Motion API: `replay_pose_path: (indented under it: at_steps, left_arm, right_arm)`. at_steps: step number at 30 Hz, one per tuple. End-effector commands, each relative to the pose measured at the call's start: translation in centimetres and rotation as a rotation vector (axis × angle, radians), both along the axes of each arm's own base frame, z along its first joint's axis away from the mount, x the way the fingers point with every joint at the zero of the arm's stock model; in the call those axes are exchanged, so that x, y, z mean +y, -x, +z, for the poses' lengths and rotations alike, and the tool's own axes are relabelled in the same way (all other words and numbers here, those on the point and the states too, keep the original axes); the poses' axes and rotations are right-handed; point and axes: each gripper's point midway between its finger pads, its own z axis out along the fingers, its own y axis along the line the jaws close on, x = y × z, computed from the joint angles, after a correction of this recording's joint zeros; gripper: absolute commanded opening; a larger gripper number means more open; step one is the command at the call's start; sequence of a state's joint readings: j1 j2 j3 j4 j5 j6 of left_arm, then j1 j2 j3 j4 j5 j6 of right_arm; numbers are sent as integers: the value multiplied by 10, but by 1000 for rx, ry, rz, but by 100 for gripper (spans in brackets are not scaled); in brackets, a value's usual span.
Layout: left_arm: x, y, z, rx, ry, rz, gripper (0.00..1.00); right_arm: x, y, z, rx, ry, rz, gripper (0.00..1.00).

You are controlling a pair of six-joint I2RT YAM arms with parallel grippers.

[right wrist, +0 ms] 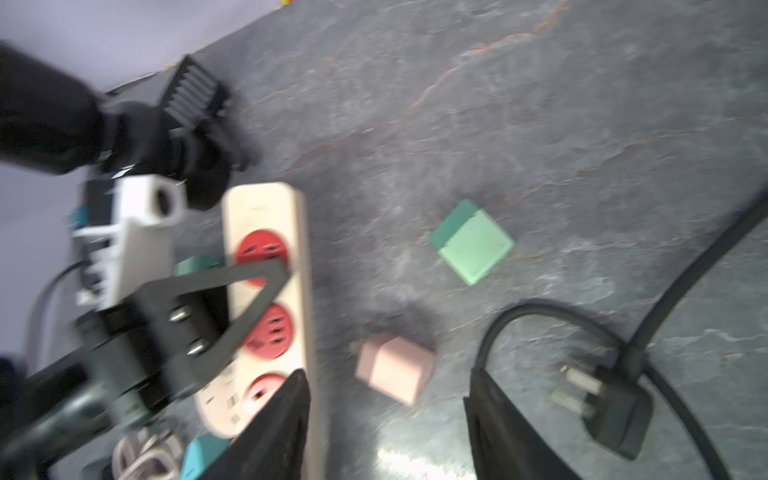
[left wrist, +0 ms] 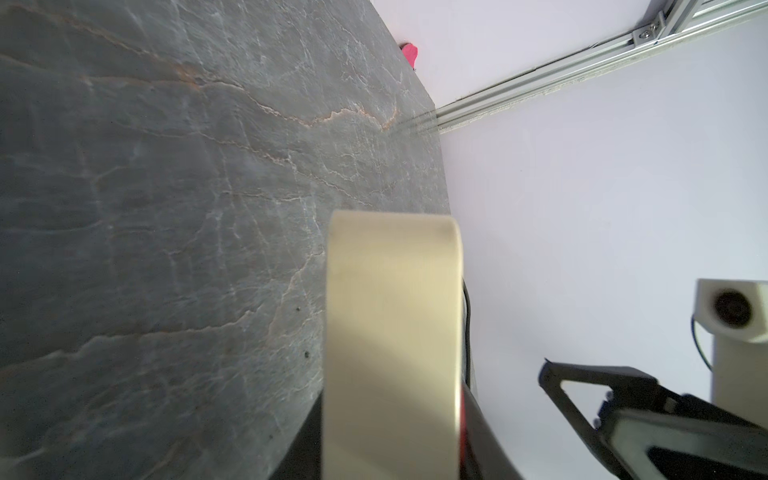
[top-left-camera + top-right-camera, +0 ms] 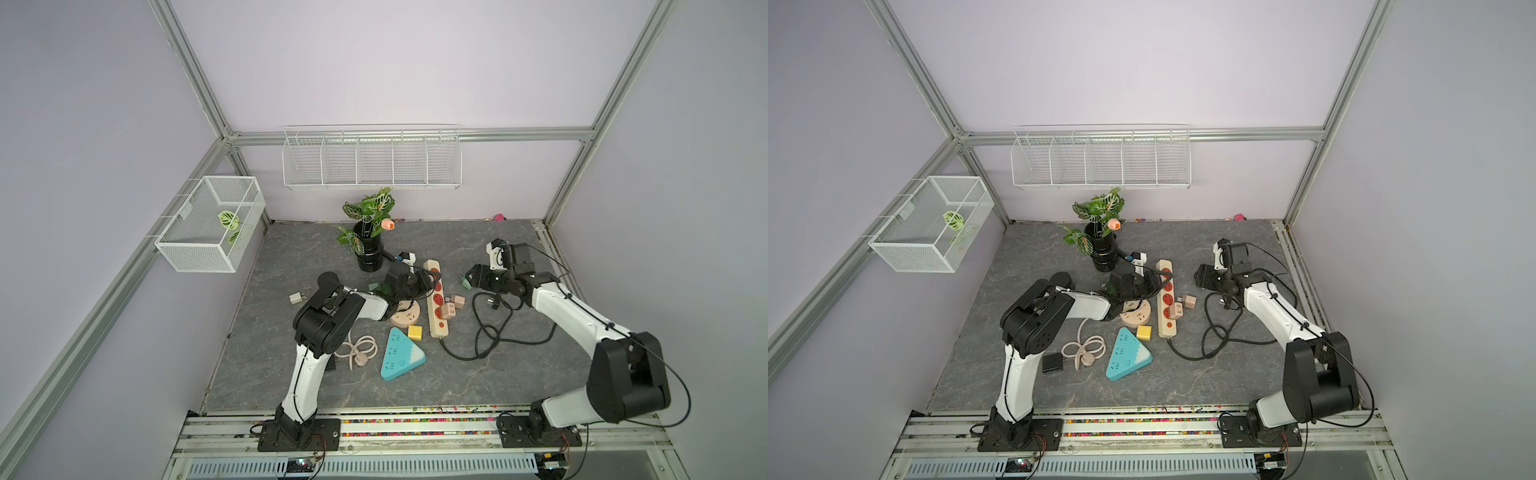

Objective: Pull the plug off the socket
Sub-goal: Place the plug at the center of the board, then remove the plug from the socket.

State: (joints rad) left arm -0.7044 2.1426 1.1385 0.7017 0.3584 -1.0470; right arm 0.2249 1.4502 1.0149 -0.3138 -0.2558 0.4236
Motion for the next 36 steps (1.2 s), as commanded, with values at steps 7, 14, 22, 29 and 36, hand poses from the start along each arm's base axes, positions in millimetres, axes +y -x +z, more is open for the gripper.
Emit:
replay_pose_path:
  at_steps: [7, 14, 22, 29, 36]
  left_arm:
    - [-11, -2, 17, -33, 61, 3, 0]
    - [-12, -1, 11, -25, 51, -2, 0]
    - [-14, 0, 10, -27, 45, -6, 0]
    - [-8, 0, -7, -44, -68, 14, 0]
    - [22, 5, -60, -42, -327, 59, 0]
  right_arm:
    - [66, 68, -23, 115, -117, 275, 68]
    - [74, 72, -45, 165, -57, 272, 66]
    - [81, 78, -67, 223, 49, 293, 53]
    - [75, 80, -58, 185, 98, 275, 0]
    - [58, 80, -30, 140, 146, 231, 0]
